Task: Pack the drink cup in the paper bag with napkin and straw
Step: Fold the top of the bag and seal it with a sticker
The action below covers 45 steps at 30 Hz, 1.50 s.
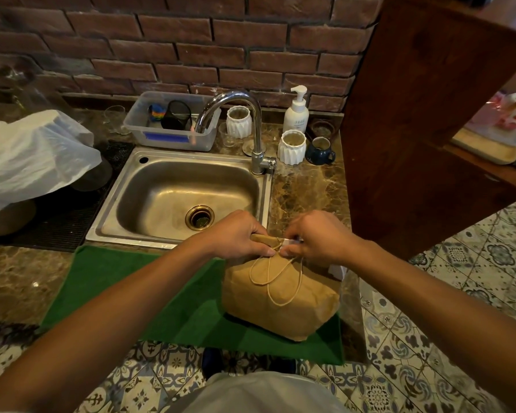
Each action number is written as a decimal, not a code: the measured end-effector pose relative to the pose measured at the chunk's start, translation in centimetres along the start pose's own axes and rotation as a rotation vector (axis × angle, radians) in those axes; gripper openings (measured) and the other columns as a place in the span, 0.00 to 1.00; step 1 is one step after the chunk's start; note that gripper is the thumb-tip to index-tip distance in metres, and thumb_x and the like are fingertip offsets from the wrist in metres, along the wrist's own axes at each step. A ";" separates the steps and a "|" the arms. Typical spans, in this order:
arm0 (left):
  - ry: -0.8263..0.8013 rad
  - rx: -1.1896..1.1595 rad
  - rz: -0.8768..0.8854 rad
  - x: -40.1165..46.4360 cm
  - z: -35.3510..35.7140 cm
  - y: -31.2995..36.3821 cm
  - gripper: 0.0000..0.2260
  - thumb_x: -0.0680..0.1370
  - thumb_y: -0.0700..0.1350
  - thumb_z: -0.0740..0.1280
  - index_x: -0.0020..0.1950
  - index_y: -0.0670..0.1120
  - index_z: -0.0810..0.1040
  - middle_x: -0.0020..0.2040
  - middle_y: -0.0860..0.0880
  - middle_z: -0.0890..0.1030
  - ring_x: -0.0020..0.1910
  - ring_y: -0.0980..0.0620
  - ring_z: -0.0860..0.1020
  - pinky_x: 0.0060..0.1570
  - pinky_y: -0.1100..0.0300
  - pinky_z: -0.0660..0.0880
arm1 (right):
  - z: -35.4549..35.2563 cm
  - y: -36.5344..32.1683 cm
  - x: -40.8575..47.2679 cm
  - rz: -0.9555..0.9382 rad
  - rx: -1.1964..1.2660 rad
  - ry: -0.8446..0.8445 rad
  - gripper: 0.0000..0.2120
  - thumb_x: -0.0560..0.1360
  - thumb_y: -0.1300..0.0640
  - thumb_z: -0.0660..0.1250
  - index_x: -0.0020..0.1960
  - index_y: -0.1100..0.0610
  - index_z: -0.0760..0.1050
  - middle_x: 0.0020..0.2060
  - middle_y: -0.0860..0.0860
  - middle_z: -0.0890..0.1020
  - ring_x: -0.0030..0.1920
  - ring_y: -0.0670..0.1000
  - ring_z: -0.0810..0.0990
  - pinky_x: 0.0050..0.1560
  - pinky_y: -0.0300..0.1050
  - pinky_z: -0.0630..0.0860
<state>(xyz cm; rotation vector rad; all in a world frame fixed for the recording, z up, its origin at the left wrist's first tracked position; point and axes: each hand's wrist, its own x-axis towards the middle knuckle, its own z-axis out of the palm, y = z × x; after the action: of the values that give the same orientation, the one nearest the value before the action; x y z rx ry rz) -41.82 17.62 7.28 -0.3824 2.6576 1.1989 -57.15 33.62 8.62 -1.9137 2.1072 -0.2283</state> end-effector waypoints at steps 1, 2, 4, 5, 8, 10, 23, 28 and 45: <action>0.007 0.004 0.003 0.0 0.0 0.0 0.08 0.74 0.51 0.77 0.37 0.50 0.86 0.30 0.50 0.82 0.28 0.57 0.74 0.32 0.56 0.69 | 0.0 0.0 0.2 0.016 0.028 -0.030 0.12 0.76 0.40 0.71 0.51 0.47 0.85 0.42 0.45 0.84 0.44 0.48 0.80 0.43 0.49 0.78; 0.011 0.009 0.009 -0.1 0.0 0.1 0.08 0.74 0.51 0.77 0.36 0.52 0.85 0.29 0.52 0.81 0.28 0.57 0.74 0.32 0.56 0.70 | 0.0 0.0 0.3 0.035 0.059 -0.053 0.11 0.76 0.41 0.71 0.51 0.47 0.85 0.41 0.45 0.85 0.43 0.48 0.81 0.41 0.48 0.77; 0.018 0.014 0.014 -0.1 -0.1 0.2 0.07 0.74 0.51 0.77 0.36 0.55 0.85 0.29 0.53 0.82 0.28 0.57 0.75 0.32 0.54 0.71 | 0.1 0.0 0.5 0.068 0.128 -0.069 0.10 0.75 0.43 0.73 0.50 0.47 0.86 0.39 0.46 0.85 0.40 0.47 0.81 0.39 0.47 0.77; 0.024 0.017 0.015 -0.2 -0.1 0.2 0.07 0.74 0.51 0.77 0.36 0.56 0.85 0.29 0.53 0.82 0.28 0.57 0.75 0.32 0.53 0.72 | 0.1 0.0 0.6 0.080 0.151 -0.066 0.09 0.75 0.43 0.73 0.49 0.48 0.86 0.38 0.46 0.85 0.39 0.48 0.81 0.39 0.48 0.77; 0.012 0.069 0.020 -0.3 -0.2 0.2 0.07 0.74 0.52 0.77 0.37 0.54 0.86 0.29 0.54 0.81 0.28 0.58 0.75 0.32 0.56 0.70 | 0.6 -0.3 0.5 0.090 0.172 -0.067 0.08 0.75 0.44 0.73 0.48 0.48 0.86 0.37 0.46 0.84 0.38 0.48 0.81 0.39 0.50 0.78; 0.010 0.120 0.009 -0.3 0.0 0.2 0.08 0.74 0.53 0.76 0.42 0.49 0.88 0.32 0.53 0.83 0.30 0.56 0.78 0.33 0.55 0.72 | 0.6 -0.2 0.5 0.092 0.148 -0.112 0.11 0.75 0.43 0.73 0.50 0.49 0.86 0.38 0.45 0.85 0.38 0.48 0.80 0.39 0.49 0.77; 0.028 0.084 -0.051 -0.6 0.2 -0.1 0.07 0.75 0.53 0.76 0.44 0.50 0.89 0.34 0.52 0.85 0.34 0.51 0.80 0.37 0.49 0.77 | 0.3 0.6 0.4 0.116 0.074 -0.191 0.14 0.76 0.42 0.72 0.51 0.52 0.87 0.36 0.47 0.83 0.34 0.47 0.76 0.34 0.43 0.69; 0.015 0.090 -0.051 -0.7 0.5 -0.1 0.08 0.74 0.53 0.76 0.46 0.49 0.89 0.36 0.51 0.86 0.35 0.49 0.82 0.38 0.48 0.77 | 0.6 0.7 0.3 0.133 0.087 -0.210 0.14 0.75 0.43 0.73 0.50 0.53 0.87 0.36 0.47 0.84 0.35 0.48 0.78 0.35 0.45 0.73; 0.001 0.149 0.015 -0.2 0.2 0.1 0.07 0.74 0.52 0.76 0.41 0.50 0.88 0.30 0.53 0.82 0.27 0.59 0.73 0.31 0.59 0.67 | 0.1 -0.8 1.2 0.080 0.118 -0.221 0.12 0.77 0.45 0.72 0.53 0.52 0.85 0.32 0.46 0.78 0.33 0.44 0.73 0.34 0.45 0.67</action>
<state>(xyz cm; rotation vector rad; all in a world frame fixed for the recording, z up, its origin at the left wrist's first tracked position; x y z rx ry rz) -41.62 17.84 7.32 -0.3381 2.7329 0.9966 -56.48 32.31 8.65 -1.6993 1.9738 -0.1148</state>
